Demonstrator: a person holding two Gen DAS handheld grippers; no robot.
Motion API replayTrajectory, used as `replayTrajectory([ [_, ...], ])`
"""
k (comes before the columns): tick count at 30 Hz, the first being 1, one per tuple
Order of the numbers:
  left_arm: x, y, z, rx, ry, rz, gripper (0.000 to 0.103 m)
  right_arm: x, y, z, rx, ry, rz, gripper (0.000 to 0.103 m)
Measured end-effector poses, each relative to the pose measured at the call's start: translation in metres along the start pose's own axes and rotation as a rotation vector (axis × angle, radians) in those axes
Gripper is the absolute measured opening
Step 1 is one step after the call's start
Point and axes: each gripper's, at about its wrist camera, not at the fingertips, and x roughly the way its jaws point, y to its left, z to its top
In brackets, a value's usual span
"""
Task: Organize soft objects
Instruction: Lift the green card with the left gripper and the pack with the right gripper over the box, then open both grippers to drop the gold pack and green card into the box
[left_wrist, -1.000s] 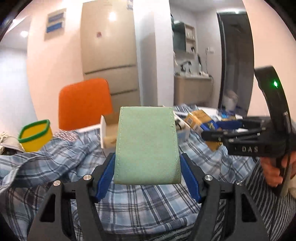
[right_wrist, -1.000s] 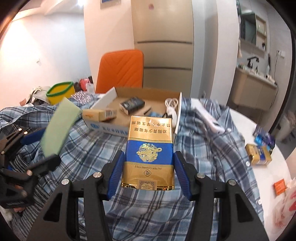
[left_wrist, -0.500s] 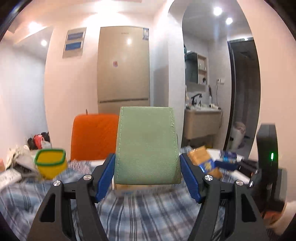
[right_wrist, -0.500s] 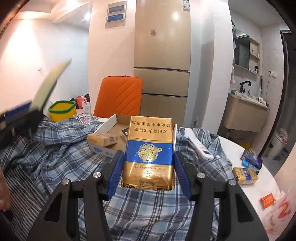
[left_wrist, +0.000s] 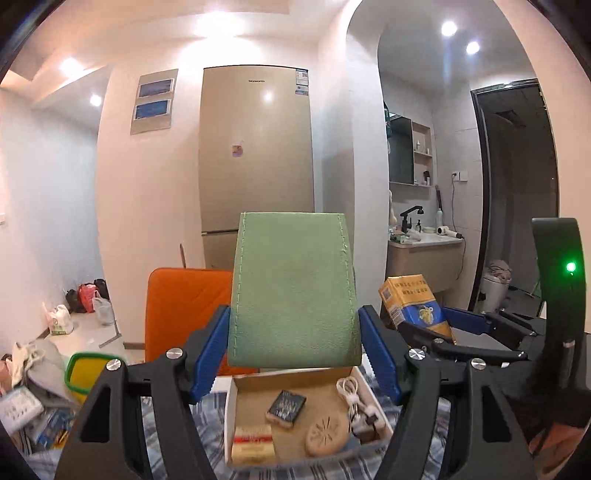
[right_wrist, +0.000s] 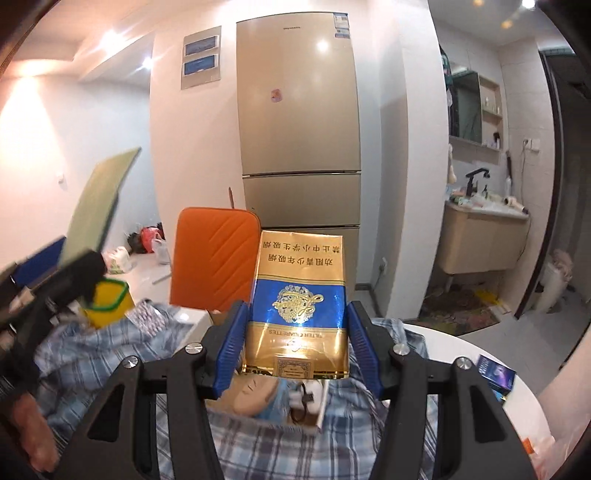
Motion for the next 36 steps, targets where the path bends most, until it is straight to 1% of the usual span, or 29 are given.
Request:
replayTrajectory([
  [3, 0.019, 0.007, 0.009, -0.035, -0.002, -0.004, 0.071, 0.011, 0.0, 0.011, -0.008, -0.008, -0.018, 0.054],
  [6, 0.042, 0.012, 0.004, -0.038, 0.061, 0.014, 0.071, 0.028, -0.002, 0.015, 0.024, -0.002, -0.018, 0.054],
  [8, 0.06, 0.014, -0.005, -0.03, 0.127, 0.037, 0.071, 0.045, -0.004, 0.012, 0.039, 0.026, -0.023, 0.054],
  [11, 0.091, 0.022, -0.022, -0.048, 0.257, 0.044, 0.071, 0.071, -0.001, 0.001, 0.015, 0.099, -0.041, 0.054],
  [15, 0.128, 0.031, -0.048, -0.052, 0.433, 0.035, 0.071, 0.102, -0.005, -0.021, 0.019, 0.204, -0.048, 0.054],
  [18, 0.149, 0.038, -0.063, -0.068, 0.506, 0.043, 0.071, 0.122, -0.01, -0.037, 0.027, 0.278, -0.039, 0.054],
  [21, 0.164, 0.044, -0.079, -0.074, 0.557, 0.063, 0.071, 0.135, -0.013, -0.048, 0.025, 0.325, -0.035, 0.054],
  [23, 0.168, 0.048, -0.088, -0.092, 0.583, 0.05, 0.071, 0.141, -0.013, -0.055, 0.017, 0.345, -0.044, 0.054],
  [25, 0.173, 0.049, -0.097, -0.085, 0.602, 0.055, 0.071, 0.147, -0.014, -0.06, 0.01, 0.361, -0.055, 0.054],
  [30, 0.177, 0.049, -0.104, -0.082, 0.604, 0.045, 0.071, 0.154, -0.013, -0.064, 0.005, 0.383, -0.052, 0.055],
  [31, 0.174, 0.048, -0.103, -0.078, 0.591, 0.043, 0.072, 0.155, -0.012, -0.063, 0.003, 0.383, -0.047, 0.056],
  [32, 0.171, 0.047, -0.102, -0.077, 0.573, 0.043, 0.078, 0.155, -0.01, -0.064, -0.001, 0.382, -0.045, 0.06],
  [33, 0.167, 0.044, -0.099, -0.08, 0.557, 0.048, 0.083, 0.155, -0.01, -0.063, -0.009, 0.38, -0.045, 0.068],
  [34, 0.164, 0.043, -0.097, -0.082, 0.537, 0.047, 0.089, 0.154, -0.008, -0.062, -0.016, 0.371, -0.047, 0.072],
  [35, 0.161, 0.044, -0.095, -0.08, 0.519, 0.047, 0.089, 0.152, -0.008, -0.062, -0.021, 0.36, -0.053, 0.076],
  [36, 0.16, 0.043, -0.093, -0.071, 0.511, 0.052, 0.089, 0.15, -0.008, -0.061, -0.024, 0.353, -0.06, 0.076],
])
